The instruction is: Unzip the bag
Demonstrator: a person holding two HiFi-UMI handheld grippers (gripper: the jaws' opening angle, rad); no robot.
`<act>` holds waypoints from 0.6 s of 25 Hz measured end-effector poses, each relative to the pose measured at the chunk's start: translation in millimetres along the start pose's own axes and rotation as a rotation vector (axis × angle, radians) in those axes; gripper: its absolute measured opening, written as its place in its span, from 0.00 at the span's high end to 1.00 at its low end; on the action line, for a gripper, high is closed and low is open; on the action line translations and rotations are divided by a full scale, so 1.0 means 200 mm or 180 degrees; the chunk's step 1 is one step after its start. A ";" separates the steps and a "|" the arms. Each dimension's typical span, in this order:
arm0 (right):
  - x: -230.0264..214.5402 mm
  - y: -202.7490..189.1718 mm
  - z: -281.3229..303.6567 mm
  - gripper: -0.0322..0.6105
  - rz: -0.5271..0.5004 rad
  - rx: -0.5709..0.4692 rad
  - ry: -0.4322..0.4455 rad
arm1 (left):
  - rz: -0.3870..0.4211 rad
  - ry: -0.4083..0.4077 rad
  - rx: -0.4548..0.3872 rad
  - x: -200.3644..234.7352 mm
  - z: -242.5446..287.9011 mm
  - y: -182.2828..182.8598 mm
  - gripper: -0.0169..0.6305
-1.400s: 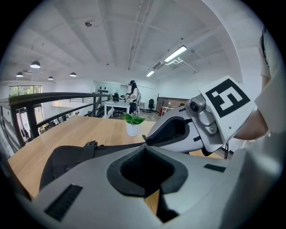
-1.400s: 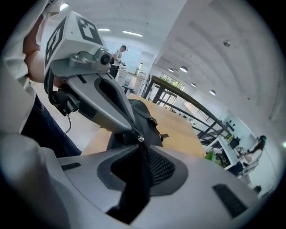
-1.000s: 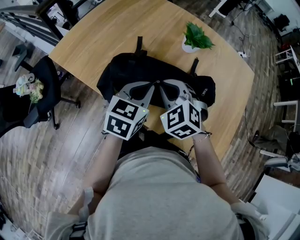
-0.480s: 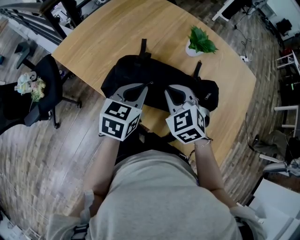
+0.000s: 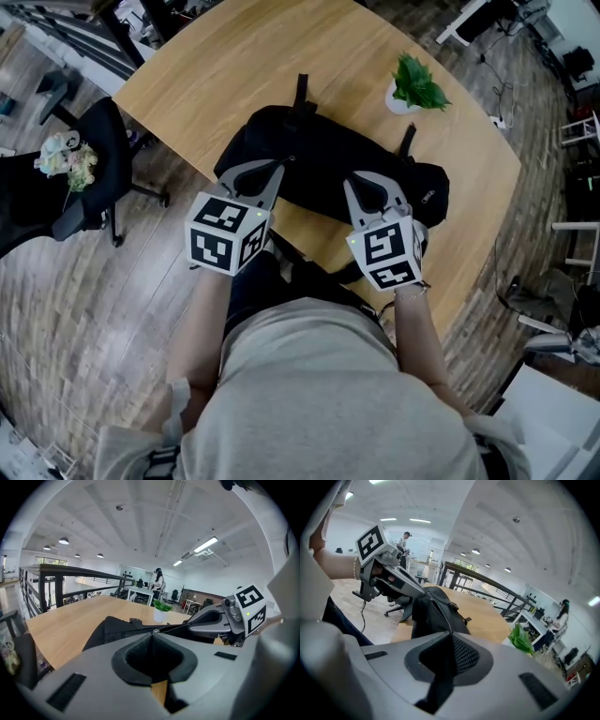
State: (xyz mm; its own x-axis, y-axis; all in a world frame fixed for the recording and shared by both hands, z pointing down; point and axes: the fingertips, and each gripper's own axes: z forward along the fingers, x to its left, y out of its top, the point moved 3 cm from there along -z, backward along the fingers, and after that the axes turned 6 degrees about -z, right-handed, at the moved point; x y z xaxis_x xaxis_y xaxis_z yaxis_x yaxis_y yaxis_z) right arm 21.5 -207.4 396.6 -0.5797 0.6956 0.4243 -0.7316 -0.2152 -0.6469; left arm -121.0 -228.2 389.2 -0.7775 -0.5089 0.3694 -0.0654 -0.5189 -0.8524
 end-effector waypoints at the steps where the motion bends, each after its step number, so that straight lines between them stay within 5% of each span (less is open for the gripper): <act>1: 0.00 0.00 0.00 0.90 0.0038 0.0003 0.0010 | 0.0003 -0.0011 0.0006 0.00 0.00 0.00 0.94; 15: -0.01 -0.02 0.02 0.90 0.0250 -0.0027 0.0085 | -0.0098 0.0195 -0.0005 0.16 -0.08 -0.01 0.94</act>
State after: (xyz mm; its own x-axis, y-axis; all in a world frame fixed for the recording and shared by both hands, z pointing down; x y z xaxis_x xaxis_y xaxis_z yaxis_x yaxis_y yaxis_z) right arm 24.7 -211.1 401.0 -0.6254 0.6949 0.3549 -0.6810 -0.2641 -0.6830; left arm -154.7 -232.8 396.3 -0.8118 -0.4498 0.3723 -0.0909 -0.5326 -0.8415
